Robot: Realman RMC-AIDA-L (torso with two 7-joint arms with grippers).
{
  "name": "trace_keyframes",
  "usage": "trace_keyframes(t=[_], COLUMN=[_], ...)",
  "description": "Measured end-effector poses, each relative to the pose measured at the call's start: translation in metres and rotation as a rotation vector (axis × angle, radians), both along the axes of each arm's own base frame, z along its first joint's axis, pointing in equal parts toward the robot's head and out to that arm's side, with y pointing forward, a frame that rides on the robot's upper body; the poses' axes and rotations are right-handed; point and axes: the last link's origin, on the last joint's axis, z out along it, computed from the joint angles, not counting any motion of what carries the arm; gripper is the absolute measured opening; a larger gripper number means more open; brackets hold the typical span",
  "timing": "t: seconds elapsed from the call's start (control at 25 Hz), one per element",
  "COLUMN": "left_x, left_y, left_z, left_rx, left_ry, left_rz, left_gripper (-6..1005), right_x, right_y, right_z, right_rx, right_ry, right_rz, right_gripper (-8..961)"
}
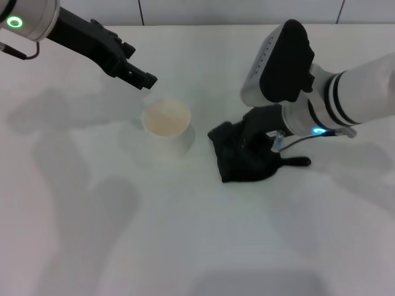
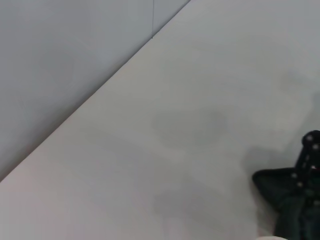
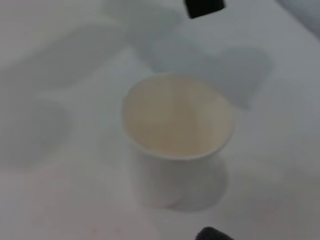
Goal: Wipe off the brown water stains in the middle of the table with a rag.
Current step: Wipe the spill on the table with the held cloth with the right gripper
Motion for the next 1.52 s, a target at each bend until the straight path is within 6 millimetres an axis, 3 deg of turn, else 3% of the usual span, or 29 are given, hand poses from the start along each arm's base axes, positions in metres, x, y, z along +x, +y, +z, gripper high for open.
trace_keyframes(t=[0.32,0.56,0.84,1.2,1.52], left_x=[0.002,0.001,0.001,0.002,-0.002], left_y=[0.000,-0.001,-0.001,0.000,0.000], left_z=[0.000,-0.002,-0.003,-0.002,0.004], left_rx=[-0.002,-0.009,-0.010,-0.006,0.015], left_ry=[0.000,0.007,0.007,0.008,0.016], left_rz=[-0.002,0.000,0.002,0.000,0.010], left_gripper=[882,882,882,882,882], right_x=[0.005,0.004,0.022,0.002,0.001], right_y=[0.010,0.025,0.036,-0.005,-0.025], right_z=[-0.007,0.000,0.010,-0.003,0.017], right_rx=[0.075,0.185,0.245,-0.011,-0.152], right_ry=[0.018,0.072,0.081,0.017,-0.036], right_rz=[0.015,0.030,-0.033,-0.016,-0.072], right_gripper=[169,174,179,185,190])
